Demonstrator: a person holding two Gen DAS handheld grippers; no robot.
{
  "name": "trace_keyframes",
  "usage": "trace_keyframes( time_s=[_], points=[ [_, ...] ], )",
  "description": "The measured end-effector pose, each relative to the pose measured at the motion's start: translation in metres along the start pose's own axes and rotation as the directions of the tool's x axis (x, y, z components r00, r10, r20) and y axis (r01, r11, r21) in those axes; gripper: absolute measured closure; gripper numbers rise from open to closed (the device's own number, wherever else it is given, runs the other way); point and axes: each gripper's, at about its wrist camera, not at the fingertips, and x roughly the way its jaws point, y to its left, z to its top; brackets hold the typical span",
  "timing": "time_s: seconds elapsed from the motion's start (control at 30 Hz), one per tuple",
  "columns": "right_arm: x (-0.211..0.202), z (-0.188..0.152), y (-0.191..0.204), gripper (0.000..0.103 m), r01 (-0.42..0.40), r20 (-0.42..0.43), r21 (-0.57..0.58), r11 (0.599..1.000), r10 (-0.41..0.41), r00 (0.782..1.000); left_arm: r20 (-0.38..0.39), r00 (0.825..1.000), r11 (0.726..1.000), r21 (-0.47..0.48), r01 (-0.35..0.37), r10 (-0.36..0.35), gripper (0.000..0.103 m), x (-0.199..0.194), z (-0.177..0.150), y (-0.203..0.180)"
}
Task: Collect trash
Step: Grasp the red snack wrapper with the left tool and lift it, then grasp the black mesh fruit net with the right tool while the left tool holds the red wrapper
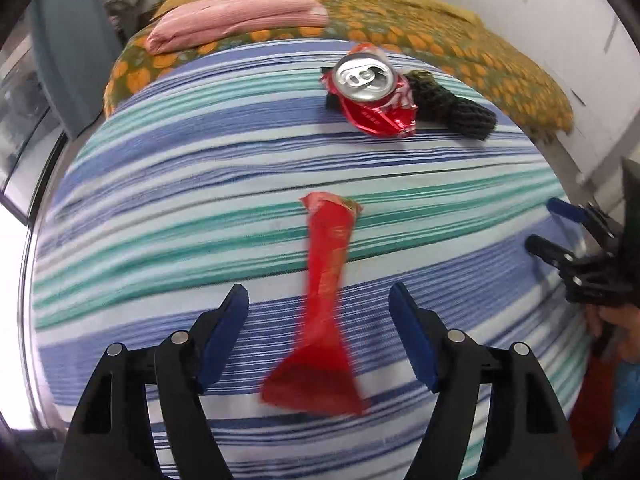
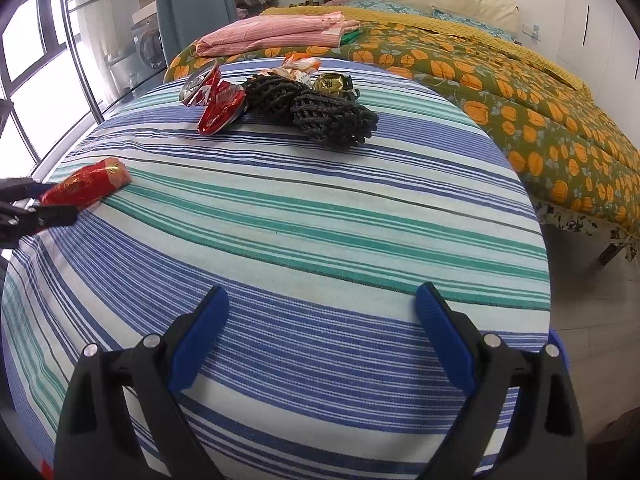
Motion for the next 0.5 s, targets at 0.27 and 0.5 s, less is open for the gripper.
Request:
trace_keyframes(
  time_s=[0.27,0.5],
  points=[
    [0.0,0.001,-0.002,0.011,-0.008,-0.002,0.004,1.0,0.008,1.0,0.09,0.988,0.992,-0.024,-0.124,0.126,0.006,0.017,-0.005,-0.005],
    [0.01,0.057,-0.008,0.011,-0.011,0.037,-0.095,0.995,0.014,0.999,0.104,0.987,0.992,-0.057,-0.114,0.119,0.004,0.021,-0.005,-0.001]
  ],
)
